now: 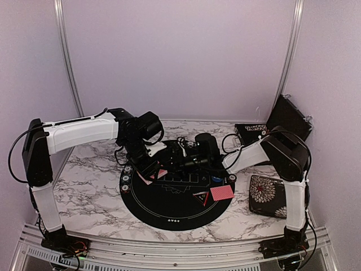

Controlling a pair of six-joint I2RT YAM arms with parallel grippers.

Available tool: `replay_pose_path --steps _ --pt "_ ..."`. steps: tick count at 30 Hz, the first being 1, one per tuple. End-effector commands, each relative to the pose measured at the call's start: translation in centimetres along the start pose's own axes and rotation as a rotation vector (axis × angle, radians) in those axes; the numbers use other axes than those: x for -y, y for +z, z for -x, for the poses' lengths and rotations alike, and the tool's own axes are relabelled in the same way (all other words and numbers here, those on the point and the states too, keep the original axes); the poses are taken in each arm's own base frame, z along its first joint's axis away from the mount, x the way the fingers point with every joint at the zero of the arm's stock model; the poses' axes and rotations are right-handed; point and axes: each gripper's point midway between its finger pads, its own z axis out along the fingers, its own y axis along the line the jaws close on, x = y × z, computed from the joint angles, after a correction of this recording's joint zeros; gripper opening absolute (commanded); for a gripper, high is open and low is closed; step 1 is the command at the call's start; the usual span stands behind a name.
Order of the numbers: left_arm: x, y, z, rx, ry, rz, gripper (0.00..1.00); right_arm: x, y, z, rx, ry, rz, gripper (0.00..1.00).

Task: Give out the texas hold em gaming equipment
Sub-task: Adjust the face-down deck piles.

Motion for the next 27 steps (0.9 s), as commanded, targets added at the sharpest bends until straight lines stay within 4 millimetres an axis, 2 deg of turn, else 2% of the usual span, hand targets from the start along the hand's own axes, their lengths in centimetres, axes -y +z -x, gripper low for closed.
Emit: replay_pose_path --steps 1,10,15,22,27 --pt "0.1 -2.0 0.6 0.068 0.011 0.006 0.45 -3.5 -0.1 -0.4 -0.014 -0.047 0.082 0.52" --pt "0.1 -1.9 0.7 0.067 0.011 0.008 0.45 -4.2 0.5 -1.4 -0.036 -0.022 0.137 0.51" --pt "0.0 -1.9 0.7 0.068 0.01 0.009 0.45 -4.1 0.7 -1.8 -0.046 -0.008 0.148 0.46" --pt "0.0 -2.0 0.7 0.072 0.01 0.013 0.45 -3.9 0.8 -2.0 -0.048 0.013 0.161 0.32" --pt "0.0 -2.0 0.6 0.071 0.008 0.013 0.46 -4.0 0.7 -2.0 -0.049 0.016 0.171 0.14"
